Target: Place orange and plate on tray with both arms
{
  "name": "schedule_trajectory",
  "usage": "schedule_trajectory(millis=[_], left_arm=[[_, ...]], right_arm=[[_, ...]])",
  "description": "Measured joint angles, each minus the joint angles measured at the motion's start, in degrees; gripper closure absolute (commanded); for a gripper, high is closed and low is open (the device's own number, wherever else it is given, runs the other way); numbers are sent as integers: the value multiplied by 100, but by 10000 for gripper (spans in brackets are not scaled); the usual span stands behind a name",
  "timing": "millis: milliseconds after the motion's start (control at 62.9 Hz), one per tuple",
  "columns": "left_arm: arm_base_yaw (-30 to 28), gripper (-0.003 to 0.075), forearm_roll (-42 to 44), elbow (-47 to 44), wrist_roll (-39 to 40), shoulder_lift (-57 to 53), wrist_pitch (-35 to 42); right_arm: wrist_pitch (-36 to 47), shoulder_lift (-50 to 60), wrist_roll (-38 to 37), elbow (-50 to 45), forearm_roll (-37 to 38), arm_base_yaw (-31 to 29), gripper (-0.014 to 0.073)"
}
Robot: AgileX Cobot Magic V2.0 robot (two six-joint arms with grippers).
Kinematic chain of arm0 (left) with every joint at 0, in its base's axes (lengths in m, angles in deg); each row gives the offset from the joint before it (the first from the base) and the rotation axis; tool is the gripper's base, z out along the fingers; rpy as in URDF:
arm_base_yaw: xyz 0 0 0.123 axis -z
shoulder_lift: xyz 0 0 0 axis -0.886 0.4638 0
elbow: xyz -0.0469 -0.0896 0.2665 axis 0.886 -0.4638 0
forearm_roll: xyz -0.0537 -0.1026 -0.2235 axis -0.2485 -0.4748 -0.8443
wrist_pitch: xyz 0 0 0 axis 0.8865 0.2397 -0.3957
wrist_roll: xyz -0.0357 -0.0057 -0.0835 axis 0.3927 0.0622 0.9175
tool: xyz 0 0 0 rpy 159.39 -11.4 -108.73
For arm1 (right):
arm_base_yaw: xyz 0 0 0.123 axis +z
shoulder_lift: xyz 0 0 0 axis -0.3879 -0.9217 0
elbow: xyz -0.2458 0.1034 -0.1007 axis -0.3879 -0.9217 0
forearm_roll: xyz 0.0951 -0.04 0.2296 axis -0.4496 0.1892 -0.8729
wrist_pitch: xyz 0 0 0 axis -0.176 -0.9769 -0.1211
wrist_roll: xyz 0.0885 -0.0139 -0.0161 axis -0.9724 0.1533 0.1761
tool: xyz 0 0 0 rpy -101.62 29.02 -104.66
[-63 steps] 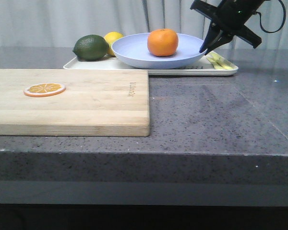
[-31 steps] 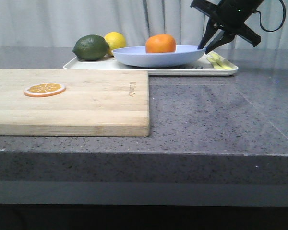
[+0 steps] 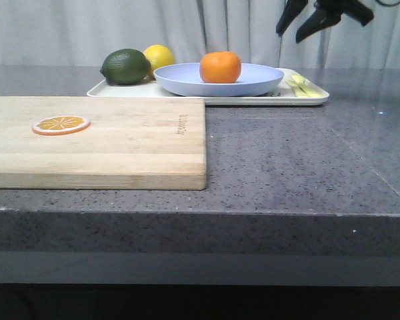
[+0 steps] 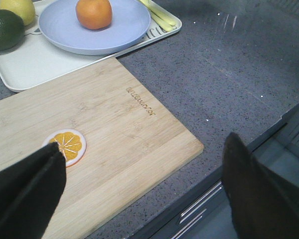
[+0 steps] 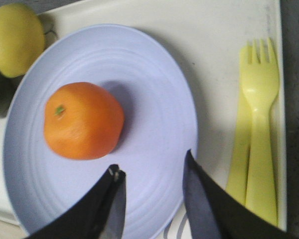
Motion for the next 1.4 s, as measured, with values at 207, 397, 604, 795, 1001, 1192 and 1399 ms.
schedule_trajectory(millis=[207,397,604,795,1001,1192,1399], left_arm=[[0,101,0,0,0,0,-10],[-15,101,0,0,0,0,-10],[-15,101,0,0,0,0,-10],[-20,101,0,-10,0,0,-10],[-20,101,0,-10,0,0,-10],[-20,101,-2,-10,0,0,-10],[-20,101,-2,-10,0,0,-10]], right_arm=[[-119,1371,565,-567,900,213,281],[543,3115,648,-2662,1336,237,281],[846,5025,828,-4759,1616,237,281],[733,6631,849,-6245,1820,237,281],[666,8271,797,-7441,1829,237,281],[614,9537,694,-8209,1833,237,281],[578,10030,645,-8632,1833,237,282]])
